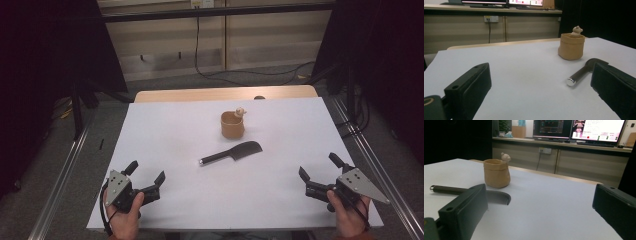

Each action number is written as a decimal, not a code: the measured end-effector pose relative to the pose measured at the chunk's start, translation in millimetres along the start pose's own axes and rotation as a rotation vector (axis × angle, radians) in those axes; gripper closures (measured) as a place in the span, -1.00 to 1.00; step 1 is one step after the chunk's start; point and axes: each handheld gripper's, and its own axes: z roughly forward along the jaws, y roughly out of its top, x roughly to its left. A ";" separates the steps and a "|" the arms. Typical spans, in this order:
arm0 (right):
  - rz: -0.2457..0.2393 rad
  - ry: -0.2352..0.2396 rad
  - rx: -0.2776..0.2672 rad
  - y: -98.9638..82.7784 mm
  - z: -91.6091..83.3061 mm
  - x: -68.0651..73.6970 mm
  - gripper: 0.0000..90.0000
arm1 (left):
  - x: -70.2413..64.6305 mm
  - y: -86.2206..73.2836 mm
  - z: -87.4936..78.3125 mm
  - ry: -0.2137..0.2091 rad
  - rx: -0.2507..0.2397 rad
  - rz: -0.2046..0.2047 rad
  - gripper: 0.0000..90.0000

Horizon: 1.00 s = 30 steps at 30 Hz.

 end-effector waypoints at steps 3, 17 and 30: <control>0.000 -0.001 0.000 -0.2 0.3 -0.1 -1.00 | 0.2 -0.2 0.7 -0.008 0.013 -0.001 -0.93; 0.003 0.020 0.004 -1.1 4.3 0.4 -1.00 | -0.8 0.1 3.7 -0.026 0.023 0.006 -0.94; -0.005 0.025 0.007 -0.9 4.7 2.5 -1.00 | -1.8 2.3 1.6 -0.043 0.010 0.018 -0.95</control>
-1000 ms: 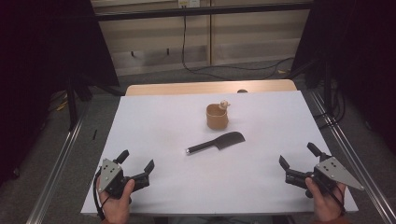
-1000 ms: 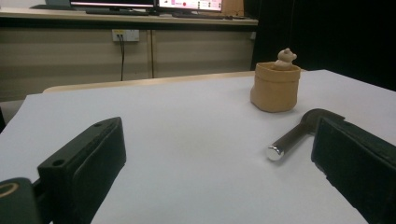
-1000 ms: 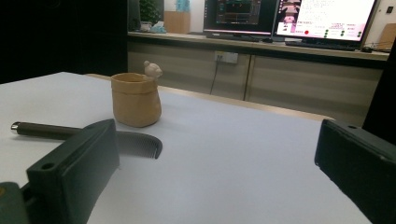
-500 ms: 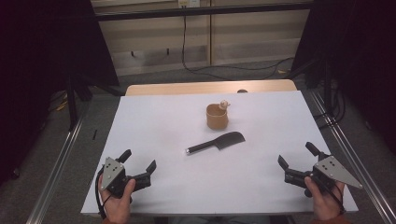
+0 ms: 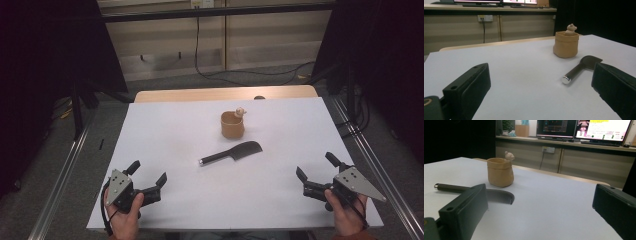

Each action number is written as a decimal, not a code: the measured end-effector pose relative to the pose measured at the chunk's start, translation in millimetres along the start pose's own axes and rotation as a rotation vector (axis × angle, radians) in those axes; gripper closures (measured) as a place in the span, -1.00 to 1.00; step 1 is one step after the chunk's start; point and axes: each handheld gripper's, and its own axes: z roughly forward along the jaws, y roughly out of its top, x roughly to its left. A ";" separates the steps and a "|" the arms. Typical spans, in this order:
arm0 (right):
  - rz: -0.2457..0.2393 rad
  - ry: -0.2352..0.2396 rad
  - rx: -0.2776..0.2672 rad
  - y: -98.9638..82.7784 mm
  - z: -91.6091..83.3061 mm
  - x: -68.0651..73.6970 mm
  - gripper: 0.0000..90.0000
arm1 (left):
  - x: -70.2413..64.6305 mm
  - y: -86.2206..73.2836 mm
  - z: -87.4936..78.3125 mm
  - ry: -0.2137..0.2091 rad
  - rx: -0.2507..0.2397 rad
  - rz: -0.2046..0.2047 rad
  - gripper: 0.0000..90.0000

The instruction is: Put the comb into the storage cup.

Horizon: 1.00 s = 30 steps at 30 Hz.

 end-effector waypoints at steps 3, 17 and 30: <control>0.001 0.001 0.001 0.3 -0.4 0.3 -1.00 | -1.1 1.6 -0.2 -0.014 -0.002 0.008 -0.95; -0.007 0.007 -0.002 0.3 -0.5 0.9 -1.00 | -12.6 13.7 12.6 -0.112 0.003 0.014 -0.91; -0.009 0.006 0.000 0.0 -0.9 1.2 -1.00 | -17.8 22.6 33.4 -0.201 0.028 0.024 -0.91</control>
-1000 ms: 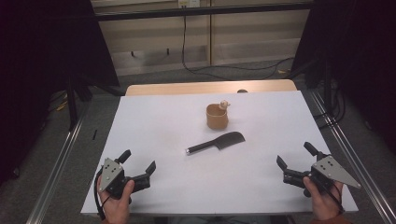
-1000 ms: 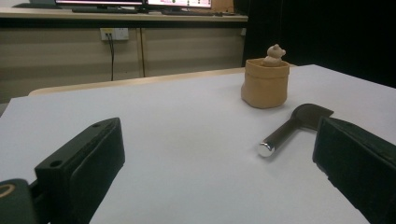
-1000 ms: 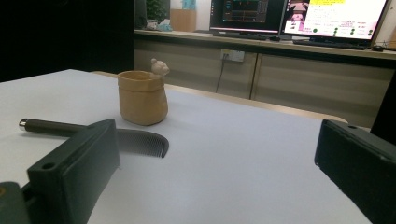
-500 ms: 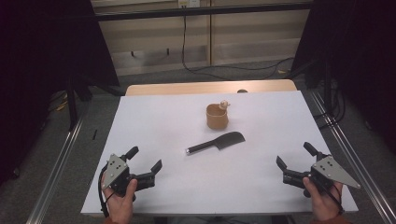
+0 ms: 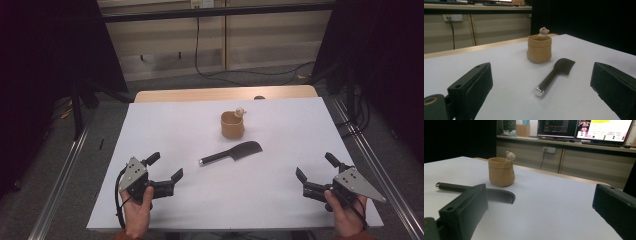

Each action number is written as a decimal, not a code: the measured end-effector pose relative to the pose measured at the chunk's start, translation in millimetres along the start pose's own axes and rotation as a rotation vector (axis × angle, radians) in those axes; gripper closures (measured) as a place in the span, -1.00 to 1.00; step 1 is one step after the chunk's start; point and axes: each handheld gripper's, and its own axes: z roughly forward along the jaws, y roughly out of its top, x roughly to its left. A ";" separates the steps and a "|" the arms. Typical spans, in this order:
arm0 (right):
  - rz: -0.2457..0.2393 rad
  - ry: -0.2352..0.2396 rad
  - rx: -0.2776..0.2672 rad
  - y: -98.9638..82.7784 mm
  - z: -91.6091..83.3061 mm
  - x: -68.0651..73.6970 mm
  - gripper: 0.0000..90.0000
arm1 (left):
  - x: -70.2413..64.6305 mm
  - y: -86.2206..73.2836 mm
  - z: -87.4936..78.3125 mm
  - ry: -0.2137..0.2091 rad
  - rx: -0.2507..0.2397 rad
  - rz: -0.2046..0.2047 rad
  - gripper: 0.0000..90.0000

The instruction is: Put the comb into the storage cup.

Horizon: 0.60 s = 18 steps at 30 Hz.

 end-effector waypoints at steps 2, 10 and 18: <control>0.001 0.001 0.001 0.1 -0.6 0.0 -1.00 | -0.4 1.3 3.3 0.001 0.007 -0.008 -0.94; -0.001 0.002 0.002 -0.1 -0.3 -0.2 -1.00 | 1.4 2.2 12.6 -0.047 0.027 -0.021 -0.95; 0.002 -0.002 0.002 -0.1 0.8 0.2 -1.00 | -0.4 13.0 20.3 -0.065 0.027 0.010 -0.95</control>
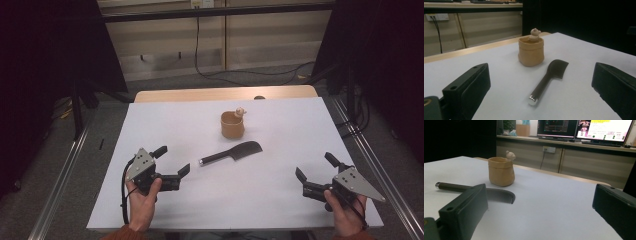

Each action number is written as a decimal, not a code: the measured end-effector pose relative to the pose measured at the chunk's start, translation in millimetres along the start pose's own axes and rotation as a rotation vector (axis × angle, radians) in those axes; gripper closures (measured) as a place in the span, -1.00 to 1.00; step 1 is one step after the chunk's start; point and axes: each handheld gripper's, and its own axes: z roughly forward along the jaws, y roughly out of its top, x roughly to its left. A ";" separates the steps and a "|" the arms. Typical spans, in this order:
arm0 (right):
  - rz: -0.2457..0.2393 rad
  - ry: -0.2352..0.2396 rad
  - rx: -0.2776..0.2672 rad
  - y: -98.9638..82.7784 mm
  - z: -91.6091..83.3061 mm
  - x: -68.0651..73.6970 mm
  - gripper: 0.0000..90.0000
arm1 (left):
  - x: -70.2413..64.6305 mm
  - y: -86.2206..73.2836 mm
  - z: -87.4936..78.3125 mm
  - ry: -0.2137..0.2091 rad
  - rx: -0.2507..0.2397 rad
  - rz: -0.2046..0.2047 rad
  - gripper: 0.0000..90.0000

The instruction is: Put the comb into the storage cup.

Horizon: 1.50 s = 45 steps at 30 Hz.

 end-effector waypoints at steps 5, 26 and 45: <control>0.003 0.000 0.001 -0.3 0.0 -0.6 -1.00 | -1.1 4.2 10.2 -0.023 0.013 0.002 -0.95; 0.001 0.012 0.004 -0.5 0.7 0.4 -1.00 | 12.6 7.2 67.9 -0.110 0.178 0.007 -0.87; -0.006 0.020 0.009 -0.8 0.7 0.7 -1.00 | 15.2 18.1 112.8 -0.257 0.297 -0.009 -0.91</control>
